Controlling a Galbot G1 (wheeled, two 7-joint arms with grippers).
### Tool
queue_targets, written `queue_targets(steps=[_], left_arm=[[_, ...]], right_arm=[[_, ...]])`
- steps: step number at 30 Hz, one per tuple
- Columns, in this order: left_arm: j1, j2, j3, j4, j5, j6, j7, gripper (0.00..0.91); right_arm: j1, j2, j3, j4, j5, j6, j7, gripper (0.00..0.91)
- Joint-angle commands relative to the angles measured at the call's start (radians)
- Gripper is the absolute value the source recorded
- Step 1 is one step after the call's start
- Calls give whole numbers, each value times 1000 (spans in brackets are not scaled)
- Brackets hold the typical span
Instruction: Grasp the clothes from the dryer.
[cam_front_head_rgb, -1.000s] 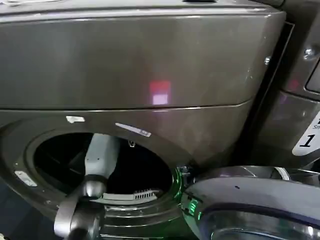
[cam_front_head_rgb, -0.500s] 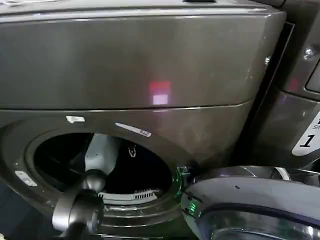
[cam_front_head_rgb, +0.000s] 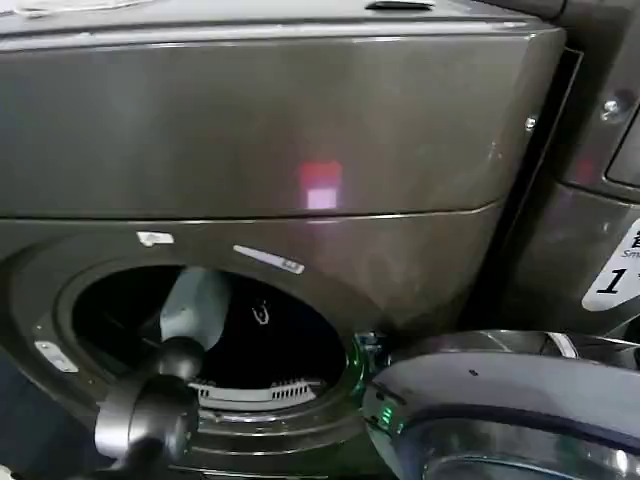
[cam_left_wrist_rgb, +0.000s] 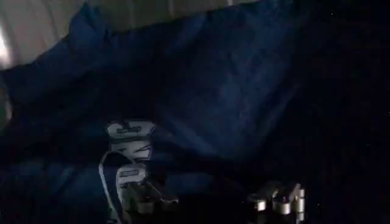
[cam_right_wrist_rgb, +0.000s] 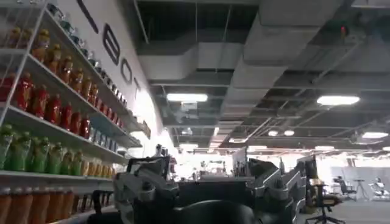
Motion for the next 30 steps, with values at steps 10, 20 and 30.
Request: queue_targets(steps=[10,20,30], left_arm=[[44,-2,25,-81,-137,79,-93,0],[51,-1,25,-172,-334,123,-373,0],[86,-57,84,-364,-685,308,-909,0]], right_arm=[[-6,-5,16,12,-2,-45,19,907],[-3,-4,9,8,-13,-45,19,907],[1,0,-14,29,-59,-69,36,907]])
